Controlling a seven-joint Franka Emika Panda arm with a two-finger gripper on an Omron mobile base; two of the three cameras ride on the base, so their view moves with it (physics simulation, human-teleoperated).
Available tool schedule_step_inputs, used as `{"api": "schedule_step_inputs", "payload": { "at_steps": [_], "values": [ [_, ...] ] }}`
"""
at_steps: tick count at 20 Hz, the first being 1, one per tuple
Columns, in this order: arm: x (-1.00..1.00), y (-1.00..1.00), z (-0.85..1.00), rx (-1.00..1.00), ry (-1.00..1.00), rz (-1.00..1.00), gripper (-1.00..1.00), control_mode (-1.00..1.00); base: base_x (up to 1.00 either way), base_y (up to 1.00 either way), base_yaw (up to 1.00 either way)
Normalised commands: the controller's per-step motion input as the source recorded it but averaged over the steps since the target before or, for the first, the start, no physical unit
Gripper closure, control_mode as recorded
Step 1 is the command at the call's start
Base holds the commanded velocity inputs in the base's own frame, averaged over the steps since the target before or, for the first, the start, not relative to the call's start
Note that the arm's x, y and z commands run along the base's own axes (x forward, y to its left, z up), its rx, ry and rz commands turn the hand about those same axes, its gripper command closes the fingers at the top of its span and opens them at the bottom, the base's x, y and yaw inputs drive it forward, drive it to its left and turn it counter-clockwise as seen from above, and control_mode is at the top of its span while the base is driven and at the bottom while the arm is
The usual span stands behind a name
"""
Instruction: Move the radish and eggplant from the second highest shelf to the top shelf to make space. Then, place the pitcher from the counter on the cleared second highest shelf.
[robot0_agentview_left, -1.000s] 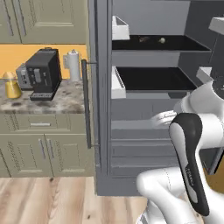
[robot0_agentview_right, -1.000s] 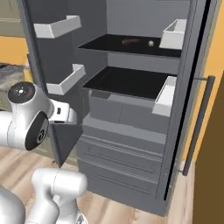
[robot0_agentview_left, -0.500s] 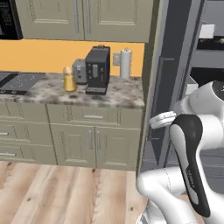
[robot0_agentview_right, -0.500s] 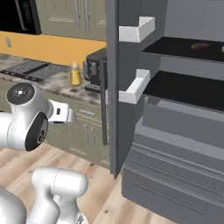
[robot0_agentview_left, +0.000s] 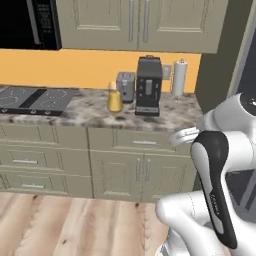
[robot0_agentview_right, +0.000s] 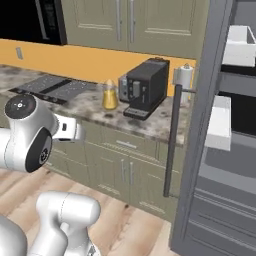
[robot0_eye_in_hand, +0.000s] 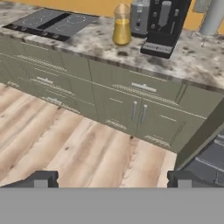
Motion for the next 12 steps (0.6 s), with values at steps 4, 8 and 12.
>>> {"api": "schedule_step_inputs", "payload": {
  "at_steps": [4, 8, 12],
  "values": [
    [0.0, 0.0, 0.0, 0.0, 0.0, 0.0, -1.0, 1.0, 0.83, 0.27, -0.1],
    [0.0, 0.0, 0.0, 0.0, 0.0, 0.0, -1.0, 1.0, 0.83, 0.19, -0.11],
    [0.0, 0.0, 0.0, 0.0, 0.0, 0.0, -1.0, 1.0, 0.85, 0.29, -0.1]
  ]
}}
